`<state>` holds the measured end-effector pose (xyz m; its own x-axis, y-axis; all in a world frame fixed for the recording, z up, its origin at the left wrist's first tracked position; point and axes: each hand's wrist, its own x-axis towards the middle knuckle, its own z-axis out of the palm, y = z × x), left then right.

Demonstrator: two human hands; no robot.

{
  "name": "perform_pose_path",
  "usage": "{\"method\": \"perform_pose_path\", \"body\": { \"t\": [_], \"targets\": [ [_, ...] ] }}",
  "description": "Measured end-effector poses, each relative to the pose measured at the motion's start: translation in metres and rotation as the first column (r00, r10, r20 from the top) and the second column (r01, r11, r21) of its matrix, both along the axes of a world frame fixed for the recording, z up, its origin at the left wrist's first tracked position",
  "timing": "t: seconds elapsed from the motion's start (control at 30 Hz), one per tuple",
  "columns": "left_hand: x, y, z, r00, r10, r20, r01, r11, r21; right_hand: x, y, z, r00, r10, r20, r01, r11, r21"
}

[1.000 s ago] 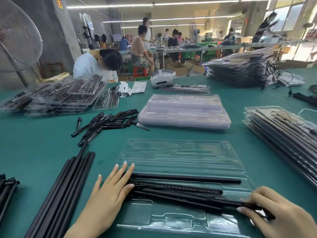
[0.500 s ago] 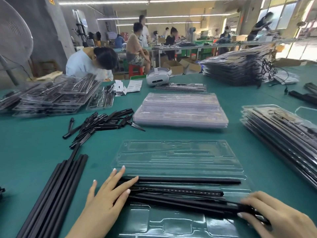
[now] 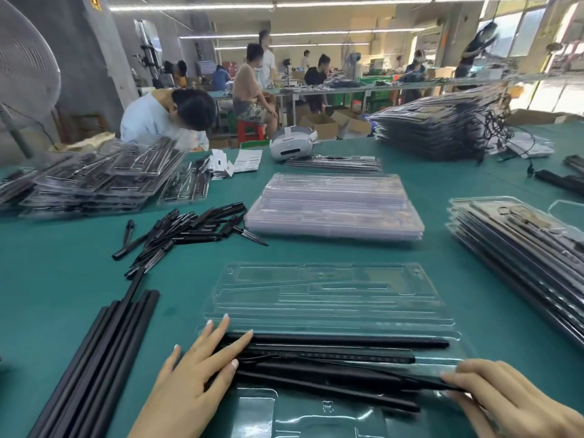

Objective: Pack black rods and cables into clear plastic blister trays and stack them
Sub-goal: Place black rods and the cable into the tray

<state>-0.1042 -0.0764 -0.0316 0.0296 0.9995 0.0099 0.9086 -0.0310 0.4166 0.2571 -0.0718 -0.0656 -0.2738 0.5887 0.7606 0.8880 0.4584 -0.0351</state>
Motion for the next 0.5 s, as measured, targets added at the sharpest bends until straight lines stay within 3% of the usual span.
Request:
{"method": "perform_pose_path", "body": {
  "t": [0.27, 0.4, 0.5],
  "targets": [
    [0.004, -0.002, 0.009, 0.998, -0.001, -0.055, -0.004, 0.997, -0.076, -0.011, -0.01, 0.026, 0.986, -0.056, -0.16, 0.02, 0.976, -0.217],
    [0.004, -0.002, 0.01, 0.998, -0.005, -0.063, -0.001, 0.995, -0.095, -0.01, -0.015, 0.033, 0.991, -0.095, -0.095, 0.064, 0.956, -0.286],
    [0.005, -0.003, 0.01, 0.998, 0.009, -0.068, -0.015, 0.995, -0.095, -0.014, -0.016, 0.035, 0.991, -0.093, -0.092, 0.069, 0.969, -0.239]
  ]
}}
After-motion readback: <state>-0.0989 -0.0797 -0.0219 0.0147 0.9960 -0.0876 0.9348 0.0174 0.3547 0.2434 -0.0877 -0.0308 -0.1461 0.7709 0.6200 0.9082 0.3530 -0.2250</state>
